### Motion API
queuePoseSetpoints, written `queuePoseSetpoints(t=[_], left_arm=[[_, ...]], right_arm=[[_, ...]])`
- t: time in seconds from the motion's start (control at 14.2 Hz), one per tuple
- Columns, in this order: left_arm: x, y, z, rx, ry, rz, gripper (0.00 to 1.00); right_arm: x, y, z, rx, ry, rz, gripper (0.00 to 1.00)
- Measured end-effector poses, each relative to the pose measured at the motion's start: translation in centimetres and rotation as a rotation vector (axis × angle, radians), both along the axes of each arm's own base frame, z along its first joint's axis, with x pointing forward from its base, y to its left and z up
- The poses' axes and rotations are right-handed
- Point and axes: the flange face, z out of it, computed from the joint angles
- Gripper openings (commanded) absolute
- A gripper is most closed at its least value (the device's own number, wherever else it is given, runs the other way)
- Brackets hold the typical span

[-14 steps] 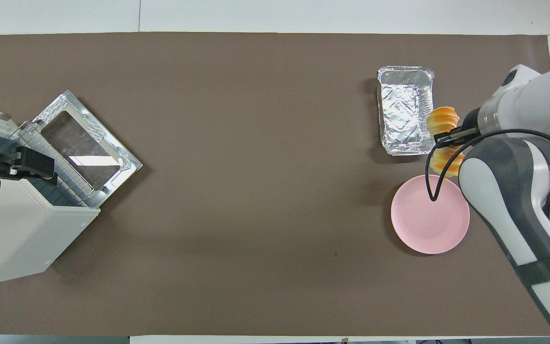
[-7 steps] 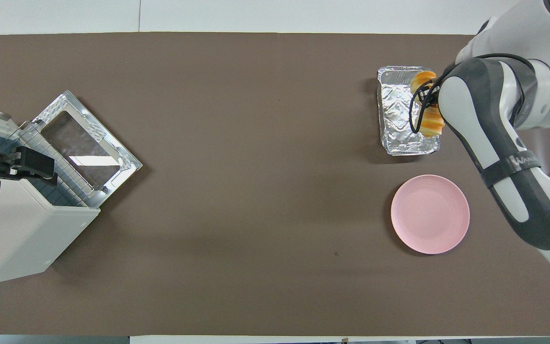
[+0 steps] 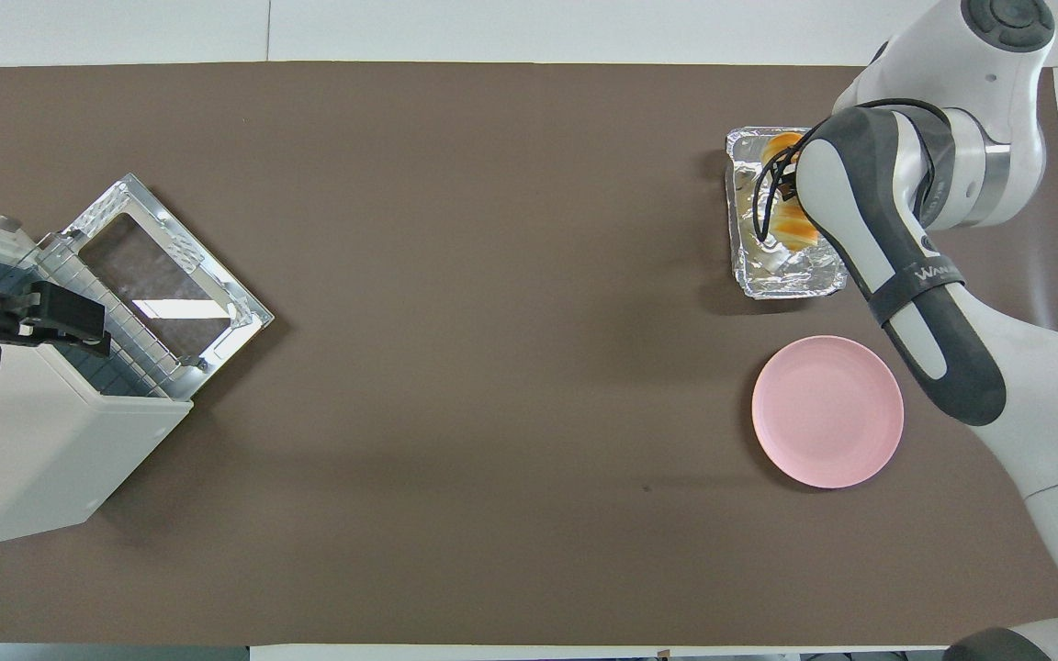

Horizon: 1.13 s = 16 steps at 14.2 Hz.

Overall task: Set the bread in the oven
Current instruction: 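Lift the bread and carry it to the foil tray with the right gripper, then lower the bread into the foil tray and open the right gripper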

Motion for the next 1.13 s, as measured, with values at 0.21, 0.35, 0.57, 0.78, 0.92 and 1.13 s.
queuePoseSetpoints(t=[0.21, 0.35, 0.57, 0.78, 0.92, 1.13], left_arm=[[0.0, 0.0, 0.0, 0.0, 0.0, 0.0, 1.0], [0.0, 0.0, 0.0, 0.0, 0.0, 0.0, 1.0], [0.0, 0.0, 0.0, 0.0, 0.0, 0.0, 1.0], [0.0, 0.0, 0.0, 0.0, 0.0, 0.0, 1.0], [0.0, 0.0, 0.0, 0.0, 0.0, 0.0, 1.0], [0.0, 0.0, 0.0, 0.0, 0.0, 0.0, 1.0]], right_arm=[[-0.8, -0.2, -3.5, -0.011, -0.021, 0.002, 0.0], [-1.4, -0.2, -4.4, -0.013, -0.015, 0.002, 0.0], [-1.8, -0.3, -4.0, -0.013, -0.015, 0.002, 1.0], [-1.9, -0.3, -3.3, -0.013, -0.019, 0.002, 1.0], [-2.0, -0.4, -2.4, -0.013, -0.006, 0.002, 1.0], [-1.8, -1.2, 0.3, -0.015, 0.014, -0.007, 1.0]])
